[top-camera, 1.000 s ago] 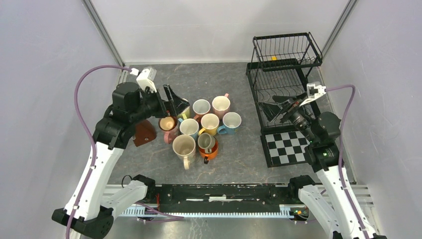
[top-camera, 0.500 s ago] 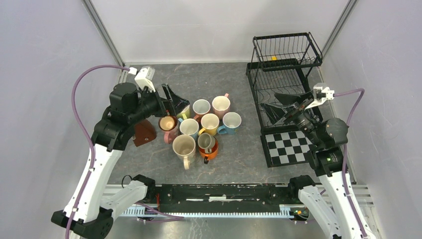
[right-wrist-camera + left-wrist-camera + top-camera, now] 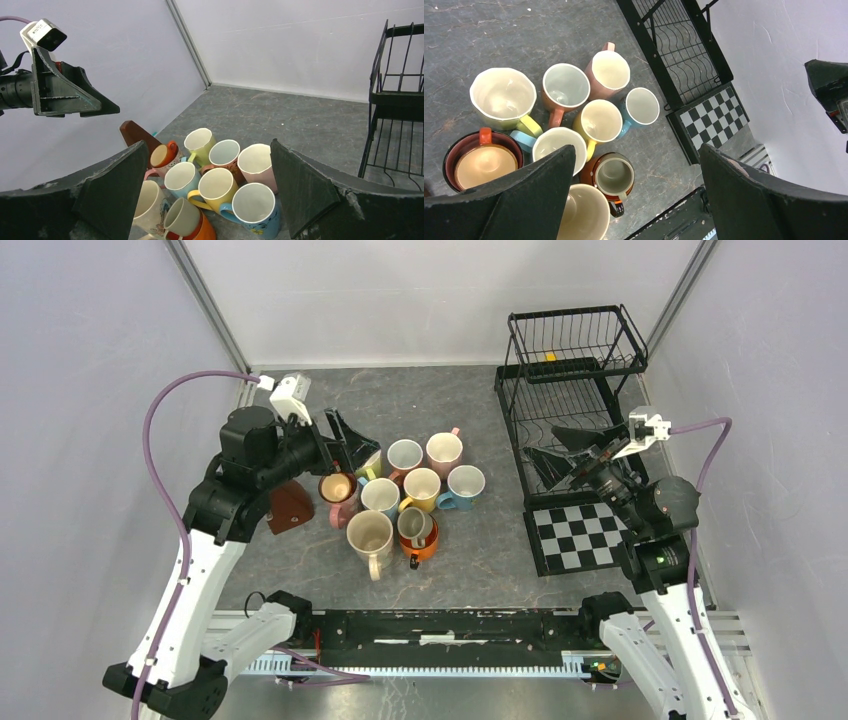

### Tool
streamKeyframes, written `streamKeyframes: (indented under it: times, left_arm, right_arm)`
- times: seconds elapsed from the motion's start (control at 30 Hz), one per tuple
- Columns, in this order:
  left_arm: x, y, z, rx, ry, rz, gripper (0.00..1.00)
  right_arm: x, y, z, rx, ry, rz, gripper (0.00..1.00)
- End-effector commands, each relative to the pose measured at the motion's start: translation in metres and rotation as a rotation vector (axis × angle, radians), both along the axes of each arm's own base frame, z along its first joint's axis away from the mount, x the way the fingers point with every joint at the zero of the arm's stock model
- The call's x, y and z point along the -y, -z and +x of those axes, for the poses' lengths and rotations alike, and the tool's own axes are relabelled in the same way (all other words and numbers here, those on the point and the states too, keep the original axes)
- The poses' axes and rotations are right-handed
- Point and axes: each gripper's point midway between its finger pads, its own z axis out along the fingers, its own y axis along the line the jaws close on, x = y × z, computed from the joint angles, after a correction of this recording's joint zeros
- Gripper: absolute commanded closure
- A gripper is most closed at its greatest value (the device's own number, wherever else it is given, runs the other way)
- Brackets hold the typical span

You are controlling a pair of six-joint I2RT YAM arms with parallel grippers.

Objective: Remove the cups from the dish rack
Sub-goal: Reset both arms

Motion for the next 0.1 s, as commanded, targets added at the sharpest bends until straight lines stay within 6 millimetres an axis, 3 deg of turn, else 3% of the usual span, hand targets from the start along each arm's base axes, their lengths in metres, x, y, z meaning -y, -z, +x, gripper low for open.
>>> streamKeyframes:
  times: [0.0, 0.07]
  left_arm:
    - [-0.0068, -0.0136, 0.0016, 0.079, -0.006, 0.043, 0.0]
    - [-0.007, -0.0138, 0.0014, 0.079, -0.009, 0.042, 0.0]
  right_arm:
    - [-0.0008, -0.0196, -0.005, 0.065, -0.007, -0.001, 0.02]
    - [-0.001, -0.0187, -0.0044, 0.063, -0.008, 0.0, 0.02]
